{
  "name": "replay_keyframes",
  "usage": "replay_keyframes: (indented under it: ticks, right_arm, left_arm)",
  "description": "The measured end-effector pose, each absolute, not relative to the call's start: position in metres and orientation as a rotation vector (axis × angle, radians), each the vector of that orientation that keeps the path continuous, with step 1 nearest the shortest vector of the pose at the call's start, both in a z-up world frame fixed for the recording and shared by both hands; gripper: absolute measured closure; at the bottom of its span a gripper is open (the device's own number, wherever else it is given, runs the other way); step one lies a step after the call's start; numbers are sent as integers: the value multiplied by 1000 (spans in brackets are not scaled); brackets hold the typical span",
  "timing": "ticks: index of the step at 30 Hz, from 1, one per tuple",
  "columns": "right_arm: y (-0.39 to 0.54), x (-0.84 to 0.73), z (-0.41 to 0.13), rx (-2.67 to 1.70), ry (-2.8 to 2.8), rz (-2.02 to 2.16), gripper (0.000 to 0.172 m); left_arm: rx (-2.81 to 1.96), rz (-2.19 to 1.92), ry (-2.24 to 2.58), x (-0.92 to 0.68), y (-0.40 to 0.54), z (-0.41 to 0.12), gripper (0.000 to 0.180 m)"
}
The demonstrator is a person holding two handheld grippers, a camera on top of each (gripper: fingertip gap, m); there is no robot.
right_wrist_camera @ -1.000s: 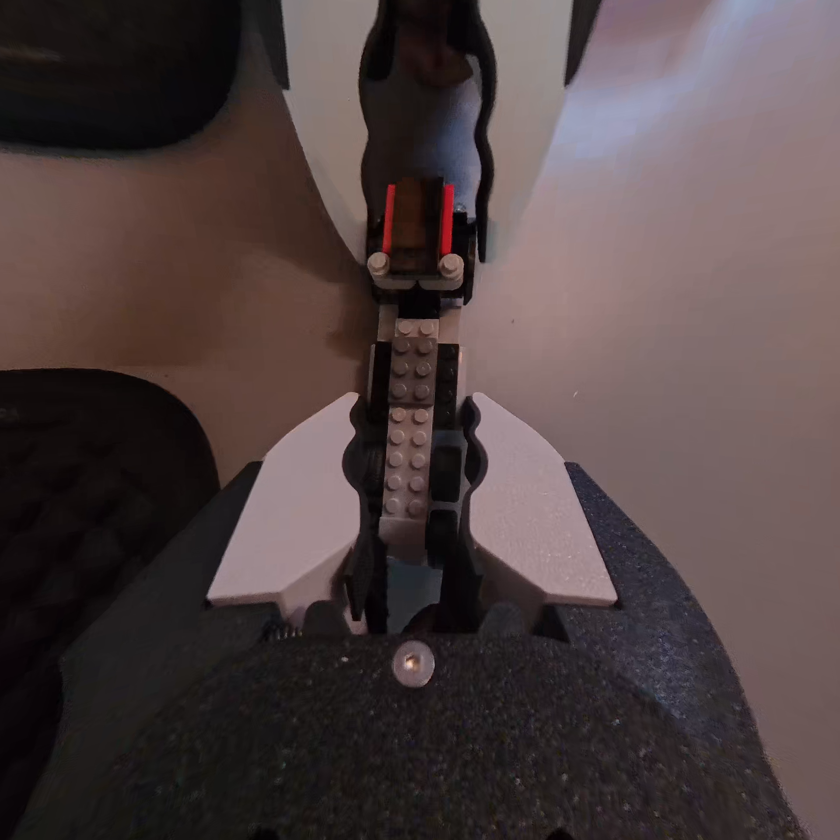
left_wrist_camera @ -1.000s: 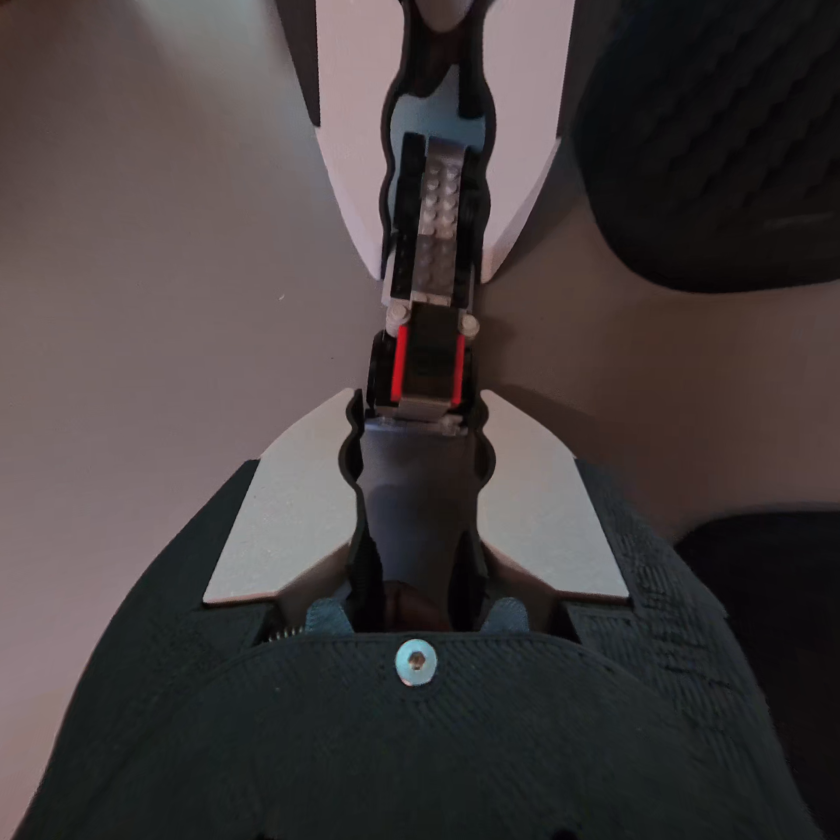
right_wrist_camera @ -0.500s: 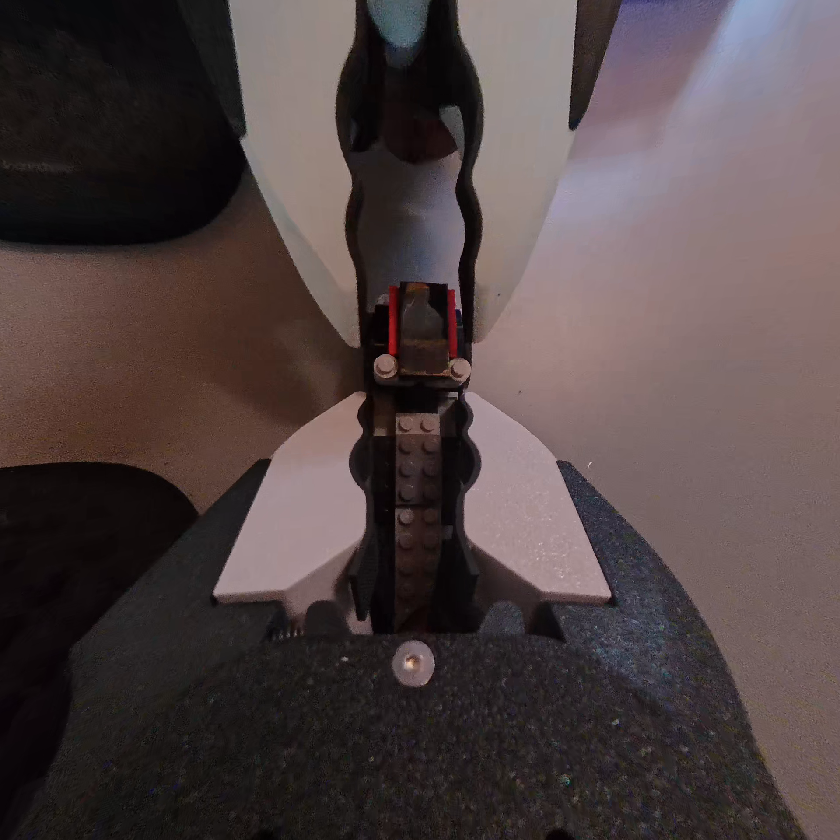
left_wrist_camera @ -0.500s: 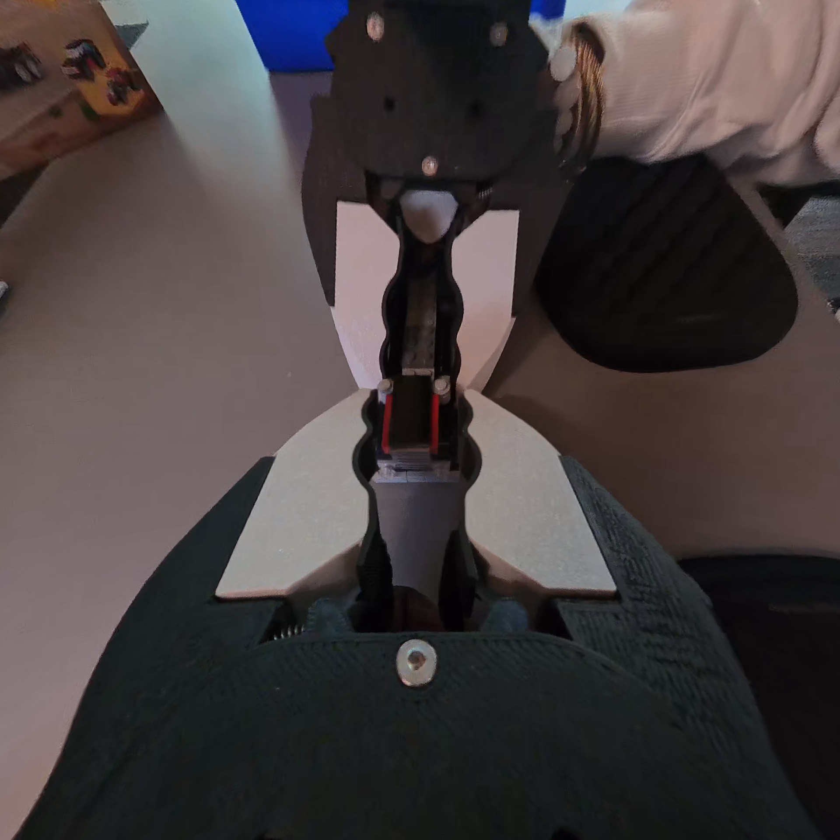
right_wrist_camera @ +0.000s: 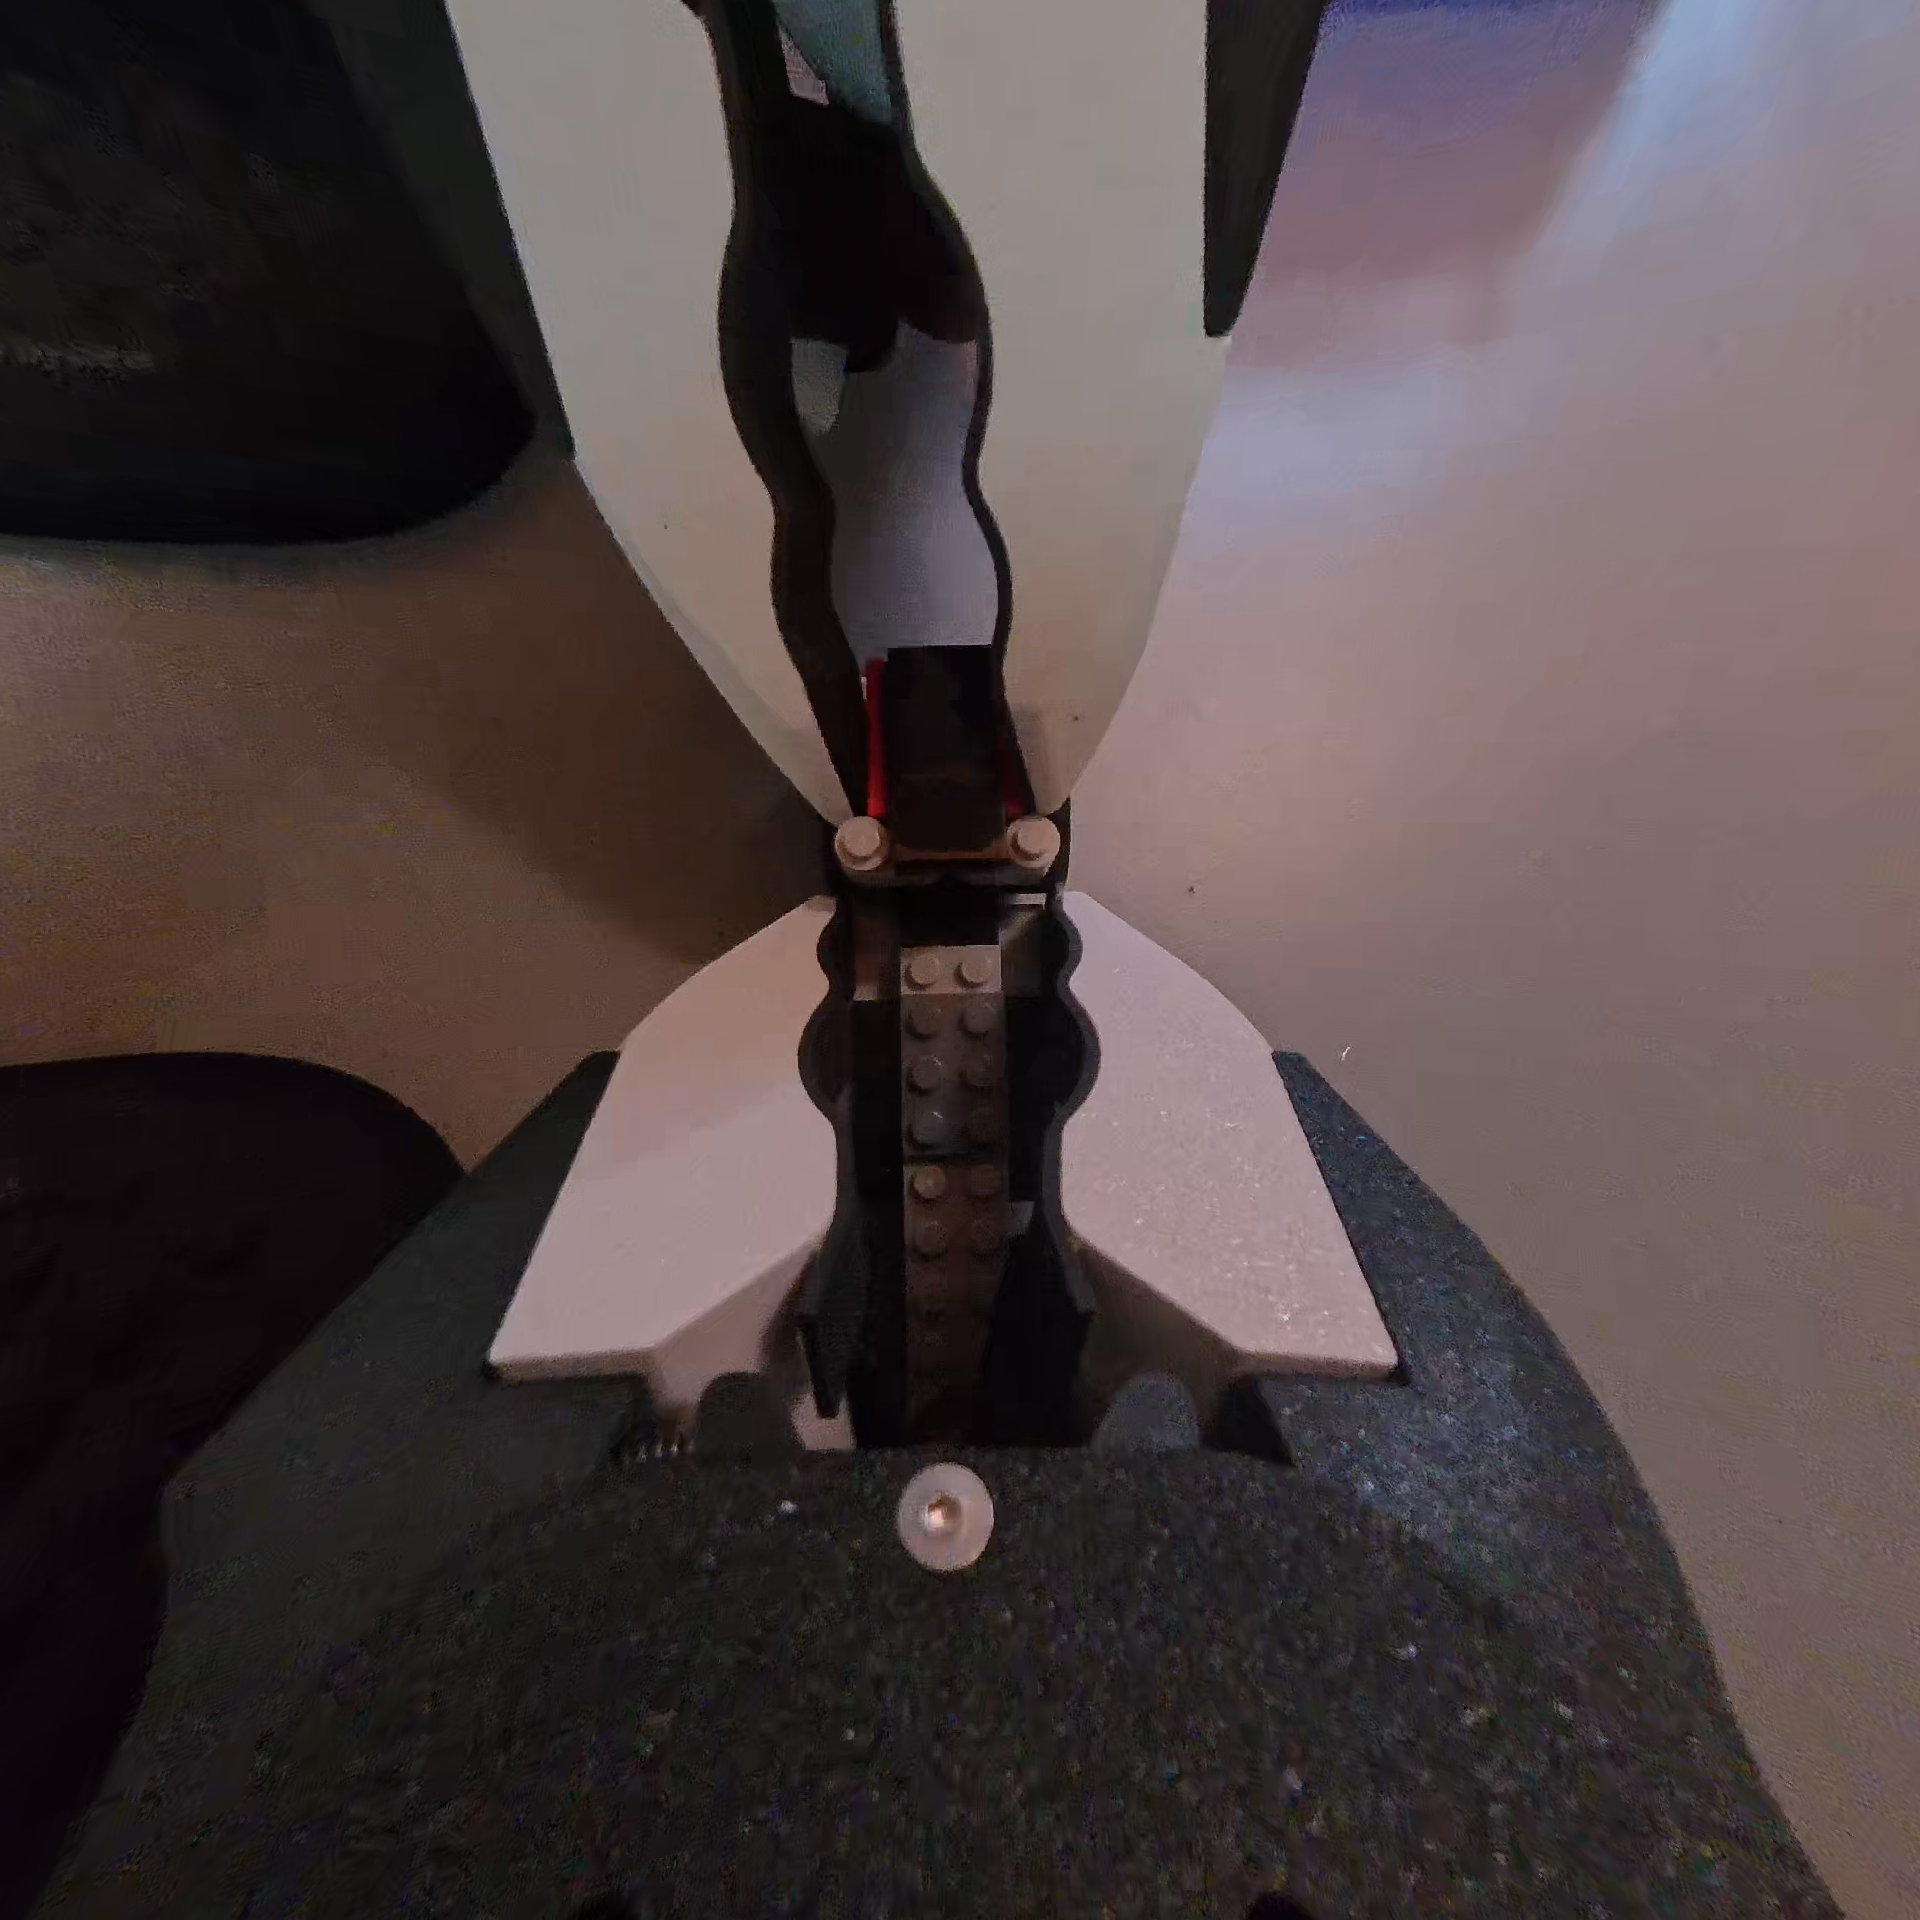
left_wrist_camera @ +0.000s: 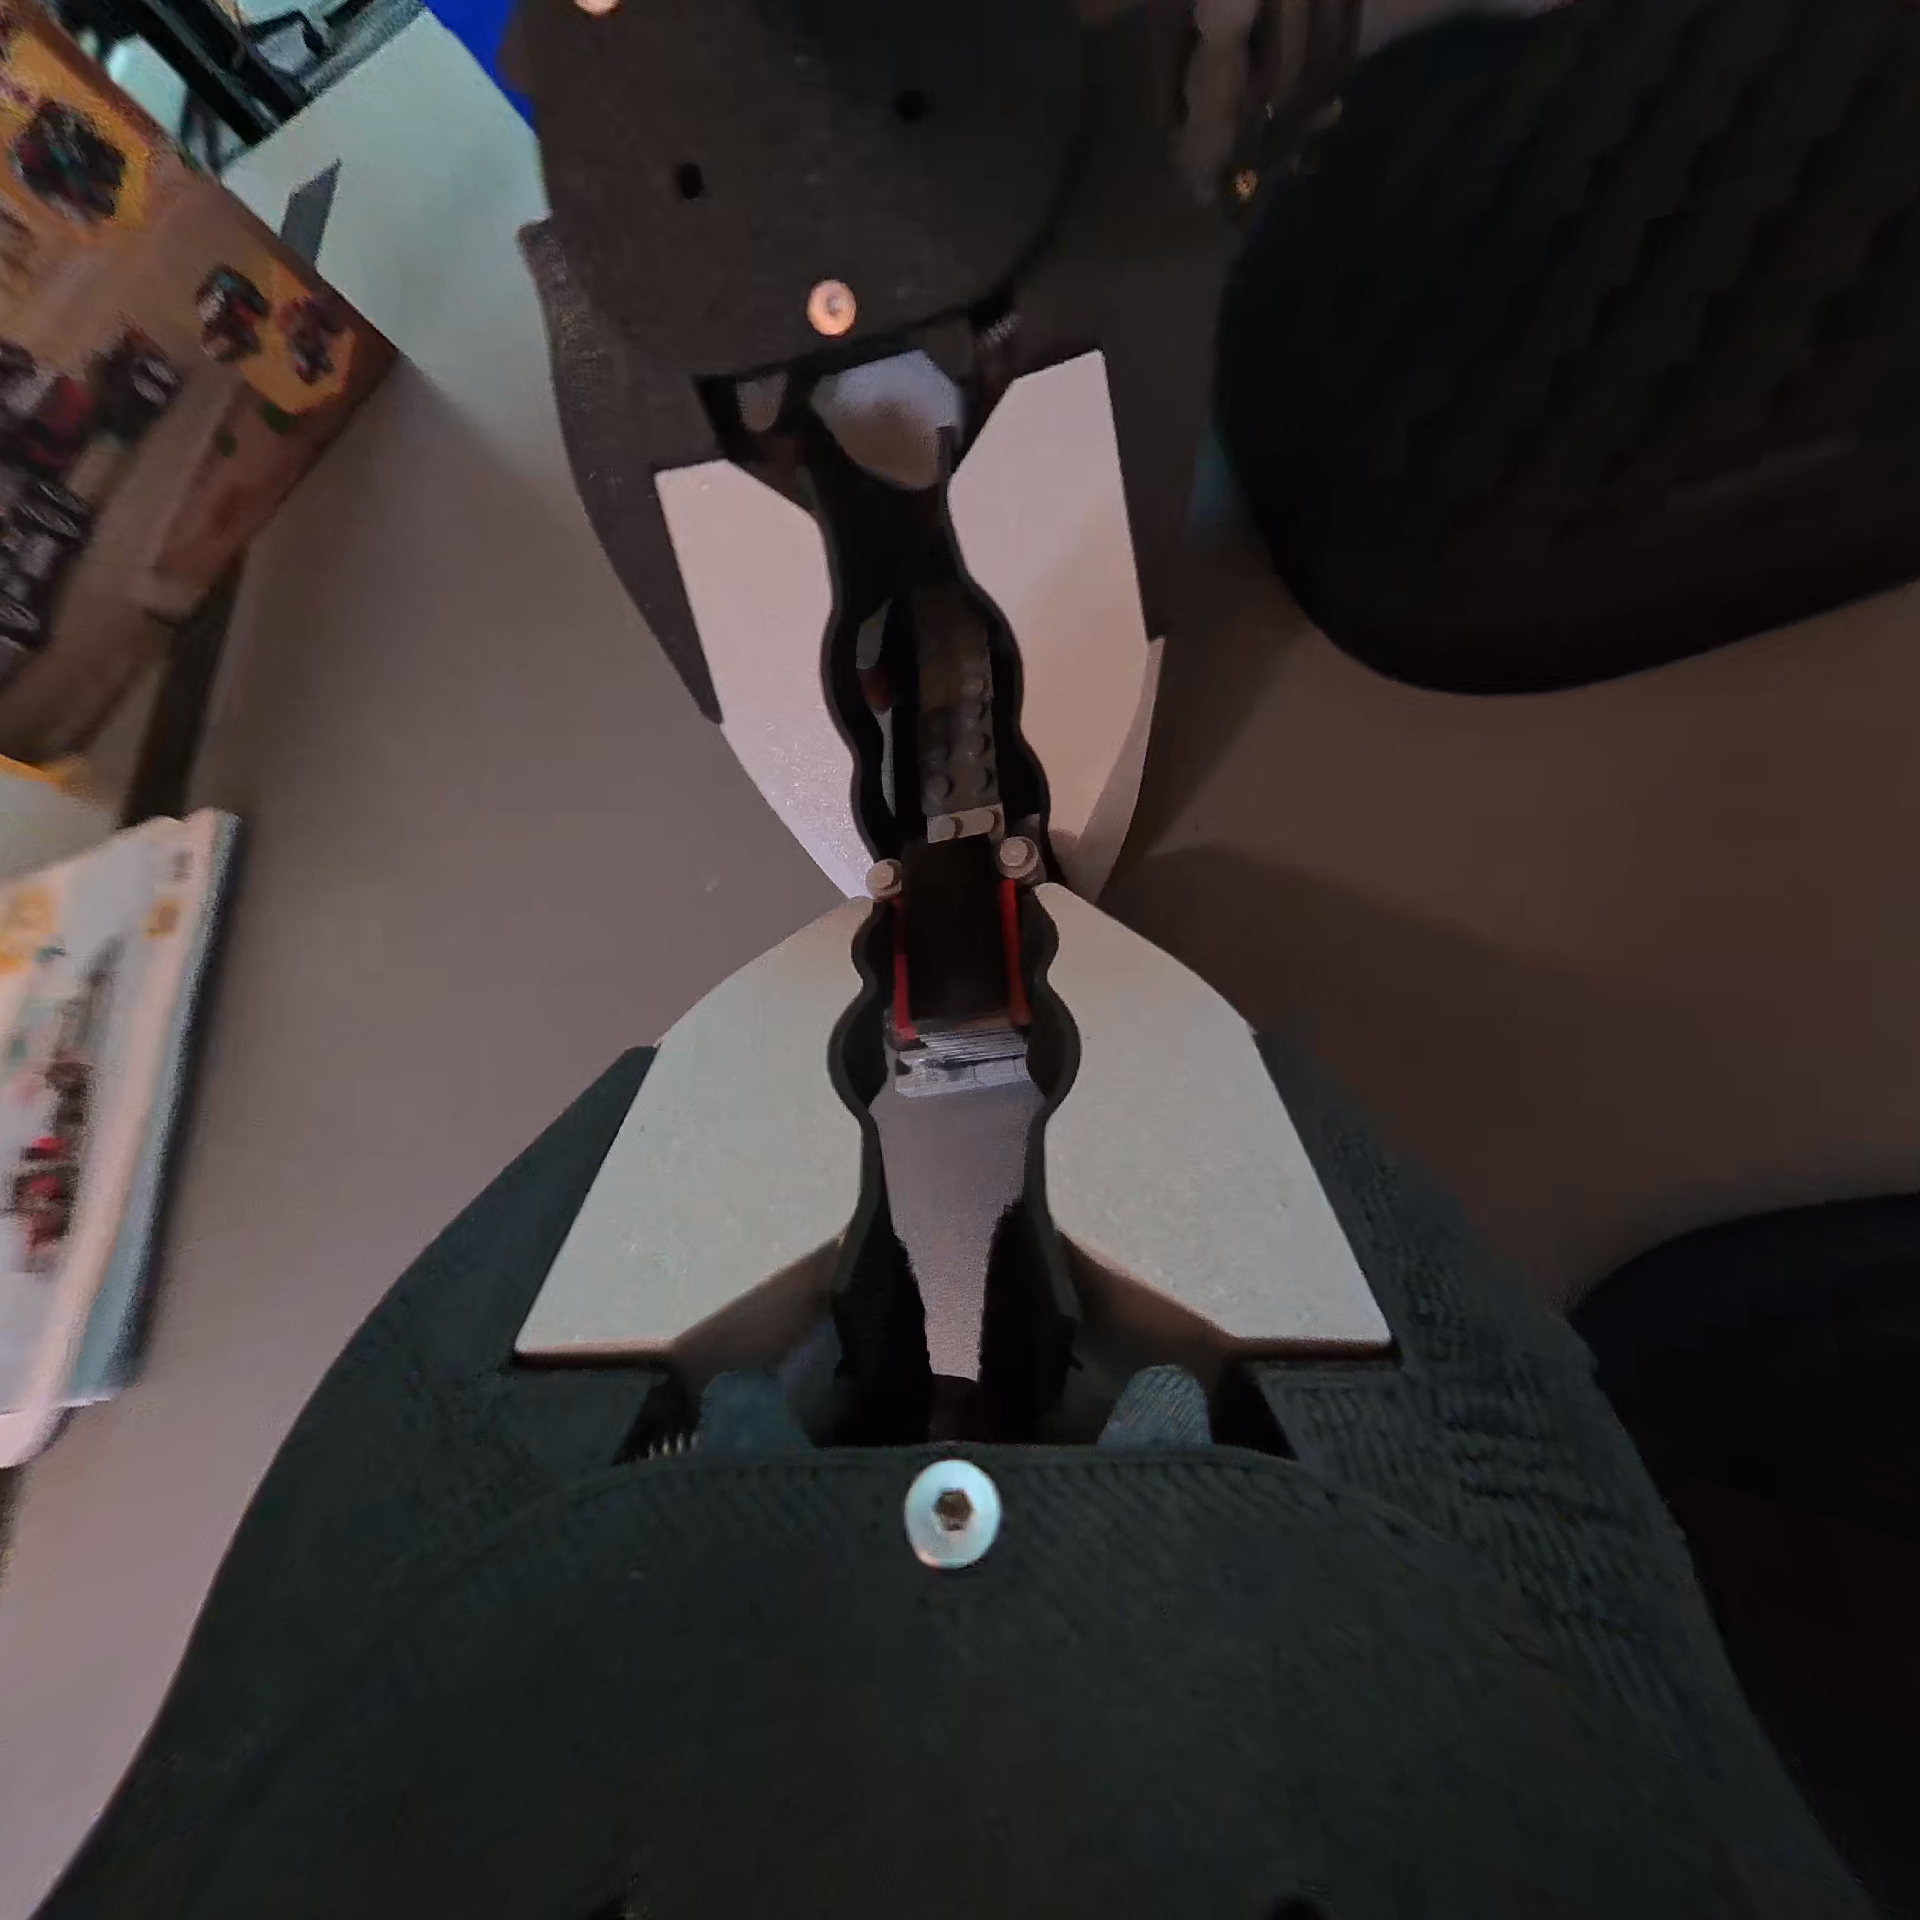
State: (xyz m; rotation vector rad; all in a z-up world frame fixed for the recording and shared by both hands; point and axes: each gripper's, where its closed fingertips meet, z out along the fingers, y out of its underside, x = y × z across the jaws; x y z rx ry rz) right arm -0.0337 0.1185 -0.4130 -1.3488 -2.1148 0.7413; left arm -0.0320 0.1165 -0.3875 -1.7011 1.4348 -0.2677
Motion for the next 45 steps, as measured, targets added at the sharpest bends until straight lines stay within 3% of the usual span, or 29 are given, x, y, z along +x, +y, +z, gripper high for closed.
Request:
replay_keyframes:
  ticks: [3,5,10,15,21,22,25,30,37,45]
  right_arm:
    - [118,-33,-414,-1429,-2103,764,137]
    - [119,-33,-416,-1468,-2100,800,137]
    - [116,-32,-416,-1427,-2118,806,137]
    - [116,-33,-416,-1429,-2109,818,137]
    - [118,-30,-413,-1359,-2123,796,131]
    - [120,-26,-407,-1327,-2118,808,124]
    - [137,-2,-360,-1296,-1982,869,126]
    - [190,80,-273,-1468,-1348,938,141]
    - [195,165,-394,-2029,-1236,576,145]
    - [195,160,-416,-2002,-1235,587,157]
  left_arm:
    - [-1603,-38,1559,-32,117,-387,159]
    - [-1463,55,1548,-22,118,-371,180]
    - [-1704,-253,1333,-41,124,-374,180]
    - [-1759,-424,1241,-41,121,-368,152]
    - [-1833,-427,1303,-37,117,-387,153]
    - [-1834,-436,1304,-36,116,-388,154]
    - [-1834,-437,1296,-36,117,-388,154]
    - [-1834,-435,1285,-37,118,-388,152]
    - [-1814,-395,1294,-35,120,-387,151]
    - [-1792,-381,1299,-34,120,-387,151]
